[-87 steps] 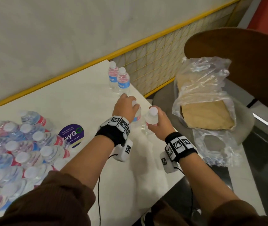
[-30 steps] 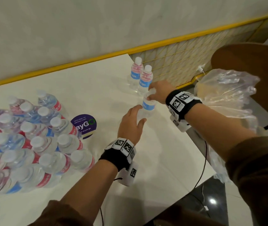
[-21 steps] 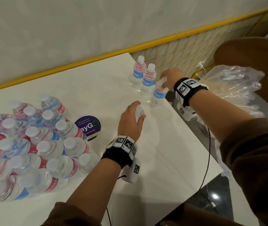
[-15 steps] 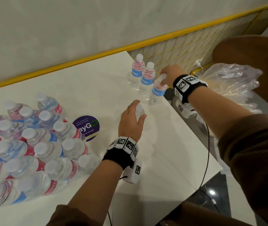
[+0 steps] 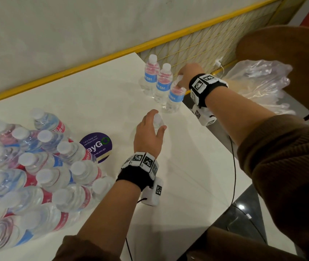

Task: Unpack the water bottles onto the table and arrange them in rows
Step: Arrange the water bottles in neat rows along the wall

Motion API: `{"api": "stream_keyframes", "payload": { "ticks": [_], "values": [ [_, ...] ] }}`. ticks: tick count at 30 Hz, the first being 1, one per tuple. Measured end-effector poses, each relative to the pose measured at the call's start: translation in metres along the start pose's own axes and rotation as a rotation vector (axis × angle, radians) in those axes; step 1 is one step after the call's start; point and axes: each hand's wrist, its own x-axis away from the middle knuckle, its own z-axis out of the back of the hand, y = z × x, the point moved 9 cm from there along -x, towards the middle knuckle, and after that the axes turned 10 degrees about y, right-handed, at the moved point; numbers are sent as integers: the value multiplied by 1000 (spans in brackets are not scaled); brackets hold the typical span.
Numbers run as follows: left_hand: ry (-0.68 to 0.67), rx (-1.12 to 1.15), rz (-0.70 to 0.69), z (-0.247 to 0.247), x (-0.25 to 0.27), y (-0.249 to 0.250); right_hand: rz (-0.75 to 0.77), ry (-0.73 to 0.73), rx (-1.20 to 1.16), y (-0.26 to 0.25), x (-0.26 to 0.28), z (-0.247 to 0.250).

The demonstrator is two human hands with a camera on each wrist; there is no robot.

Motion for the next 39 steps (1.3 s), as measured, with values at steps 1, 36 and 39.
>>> {"api": "stream_keyframes", "payload": {
  "ticks": [1,36,39],
  "values": [
    [-5,1,2,0,0,0,-2,-4,2,-1,-1,0],
    [-39,-16,20,0,-1,1,-17,-88,57,6,-16,-7],
    [-32,-5,6,1,-1,2,-31,-95,60,2,-16,-6]
  ]
}}
